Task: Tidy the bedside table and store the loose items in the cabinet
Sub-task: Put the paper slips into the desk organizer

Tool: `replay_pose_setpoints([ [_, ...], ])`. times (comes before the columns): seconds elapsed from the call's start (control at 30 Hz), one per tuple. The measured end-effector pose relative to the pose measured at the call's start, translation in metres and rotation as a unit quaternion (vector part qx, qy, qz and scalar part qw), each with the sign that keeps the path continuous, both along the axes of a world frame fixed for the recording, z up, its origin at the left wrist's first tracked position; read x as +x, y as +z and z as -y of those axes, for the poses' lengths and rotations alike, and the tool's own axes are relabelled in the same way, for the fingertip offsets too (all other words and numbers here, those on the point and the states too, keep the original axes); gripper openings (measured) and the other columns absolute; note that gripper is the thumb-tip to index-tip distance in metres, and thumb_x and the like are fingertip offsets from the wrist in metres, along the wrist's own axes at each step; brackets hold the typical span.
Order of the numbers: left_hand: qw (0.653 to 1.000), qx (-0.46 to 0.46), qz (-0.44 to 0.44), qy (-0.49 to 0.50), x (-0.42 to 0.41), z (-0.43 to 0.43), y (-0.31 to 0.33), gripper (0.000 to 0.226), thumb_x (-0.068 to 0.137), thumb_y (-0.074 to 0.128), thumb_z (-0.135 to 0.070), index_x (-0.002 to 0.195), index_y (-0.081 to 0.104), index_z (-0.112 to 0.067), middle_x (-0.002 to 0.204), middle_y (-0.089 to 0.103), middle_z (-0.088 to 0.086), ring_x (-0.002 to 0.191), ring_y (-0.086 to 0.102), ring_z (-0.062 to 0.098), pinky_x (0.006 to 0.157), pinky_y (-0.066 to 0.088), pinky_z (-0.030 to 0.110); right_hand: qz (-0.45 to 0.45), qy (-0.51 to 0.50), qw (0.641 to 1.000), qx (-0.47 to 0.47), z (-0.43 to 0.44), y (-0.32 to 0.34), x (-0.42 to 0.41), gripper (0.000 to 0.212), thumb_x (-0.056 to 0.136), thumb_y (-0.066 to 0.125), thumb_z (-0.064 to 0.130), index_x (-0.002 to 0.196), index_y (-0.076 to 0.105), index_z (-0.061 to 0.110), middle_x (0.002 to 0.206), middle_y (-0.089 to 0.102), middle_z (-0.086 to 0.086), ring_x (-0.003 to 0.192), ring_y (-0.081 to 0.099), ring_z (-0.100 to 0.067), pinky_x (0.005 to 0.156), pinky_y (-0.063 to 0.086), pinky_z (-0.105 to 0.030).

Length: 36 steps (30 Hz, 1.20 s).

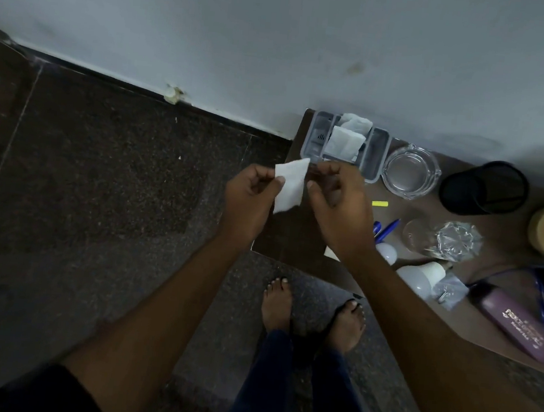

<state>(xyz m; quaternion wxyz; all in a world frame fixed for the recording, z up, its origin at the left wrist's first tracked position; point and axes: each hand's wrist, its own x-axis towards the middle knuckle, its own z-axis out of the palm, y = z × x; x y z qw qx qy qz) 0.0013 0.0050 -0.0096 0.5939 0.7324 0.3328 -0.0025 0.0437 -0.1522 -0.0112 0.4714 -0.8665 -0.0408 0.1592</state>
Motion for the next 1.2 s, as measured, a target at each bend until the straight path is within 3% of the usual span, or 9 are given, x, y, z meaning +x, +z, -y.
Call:
replay_pose_setpoints([
  [0.1, 0.997, 0.018, 0.037, 0.062, 0.007, 0.012, 0.010, 0.012, 0.090, 0.071, -0.014, 0.099, 0.072, -0.007, 0.103, 0.076, 0.008, 0.089, 0.073, 0.013, 0.066, 0.056, 0.015, 0.028, -0.029, 0.999, 0.036, -0.008, 0.023, -0.012, 0.028, 0.093, 0.060, 0.027, 0.121, 0.058, 0.023, 0.117, 0.061, 0.012, 0.104, 0.057, 0.006, 0.088, 0.049, -0.013],
  [0.2, 0.993, -0.019, 0.079, 0.090, 0.012, 0.024, 0.021, 0.011, 0.090, 0.072, -0.011, 0.100, 0.073, -0.007, 0.097, 0.078, 0.006, 0.088, 0.076, 0.016, 0.072, 0.061, 0.024, -0.010, 0.004, 0.998, 0.063, -0.018, 0.042, -0.023, 0.047, 0.096, 0.058, 0.021, 0.142, 0.052, 0.015, 0.137, 0.060, -0.002, 0.125, 0.057, -0.012, 0.106, 0.050, -0.036],
  [0.3, 0.988, -0.028, 0.114, 0.097, 0.016, 0.036, 0.030, 0.008, 0.091, 0.070, -0.007, 0.098, 0.073, -0.006, 0.094, 0.078, 0.006, 0.086, 0.076, 0.015, 0.073, 0.060, 0.024, -0.020, -0.002, 0.997, 0.070, -0.025, 0.052, -0.025, 0.060, 0.096, 0.055, 0.009, 0.153, 0.038, 0.011, 0.148, 0.053, -0.007, 0.136, 0.048, -0.014, 0.114, 0.040, -0.037],
  [0.5, 0.983, -0.088, 0.120, 0.111, 0.028, 0.043, 0.038, 0.018, 0.095, 0.063, -0.006, 0.112, 0.070, -0.003, 0.104, 0.077, 0.011, 0.098, 0.074, 0.024, 0.086, 0.061, 0.037, -0.052, 0.018, 0.995, 0.078, -0.022, 0.059, -0.008, 0.064, 0.099, 0.048, 0.010, 0.159, 0.025, 0.019, 0.152, 0.049, -0.005, 0.137, 0.049, -0.016, 0.114, 0.042, -0.041],
  [0.67, 0.970, -0.154, 0.152, 0.111, 0.043, 0.044, 0.047, 0.024, 0.100, 0.054, -0.004, 0.120, 0.066, 0.001, 0.116, 0.070, 0.025, 0.103, 0.069, 0.030, 0.087, 0.057, 0.036, -0.025, 0.030, 0.996, 0.084, -0.021, 0.055, 0.010, 0.065, 0.100, 0.048, 0.008, 0.159, 0.024, 0.021, 0.140, 0.056, 0.008, 0.111, 0.060, 0.004, 0.100, 0.051, -0.021],
  [0.8, 0.970, -0.158, 0.152, 0.107, 0.057, 0.044, 0.049, 0.024, 0.100, 0.053, -0.005, 0.119, 0.067, -0.001, 0.117, 0.070, 0.024, 0.106, 0.070, 0.031, 0.086, 0.058, 0.035, -0.016, 0.029, 0.996, 0.087, -0.025, 0.050, 0.023, 0.065, 0.101, 0.050, 0.010, 0.159, 0.024, 0.022, 0.150, 0.050, 0.002, 0.127, 0.056, -0.010, 0.106, 0.050, -0.038],
  [0.9, 0.972, -0.153, 0.139, 0.109, 0.067, 0.044, 0.045, 0.027, 0.101, 0.052, -0.004, 0.124, 0.063, 0.004, 0.120, 0.068, 0.025, 0.112, 0.068, 0.037, 0.095, 0.058, 0.044, -0.013, 0.026, 0.997, 0.073, -0.028, 0.042, 0.034, 0.065, 0.100, 0.051, 0.012, 0.159, 0.025, 0.020, 0.153, 0.047, 0.003, 0.128, 0.048, 0.000, 0.114, 0.040, -0.026],
  [1.1, 0.976, -0.155, 0.104, 0.114, 0.077, 0.044, 0.034, 0.028, 0.102, 0.050, -0.005, 0.126, 0.062, 0.003, 0.122, 0.067, 0.025, 0.115, 0.066, 0.039, 0.101, 0.053, 0.054, 0.009, 0.035, 0.998, 0.060, -0.028, 0.022, 0.045, 0.064, 0.099, 0.053, 0.011, 0.157, 0.028, 0.016, 0.146, 0.053, 0.000, 0.114, 0.043, 0.018, 0.094, 0.031, 0.007],
  [1.2, 0.976, -0.155, 0.099, 0.115, 0.081, 0.042, 0.028, 0.028, 0.102, 0.051, -0.006, 0.125, 0.063, 0.003, 0.121, 0.068, 0.024, 0.113, 0.068, 0.037, 0.100, 0.054, 0.052, 0.015, 0.034, 0.998, 0.049, -0.029, 0.014, 0.048, 0.063, 0.099, 0.054, 0.011, 0.157, 0.029, 0.016, 0.144, 0.054, -0.001, 0.108, 0.043, 0.026, 0.090, 0.029, 0.011],
])
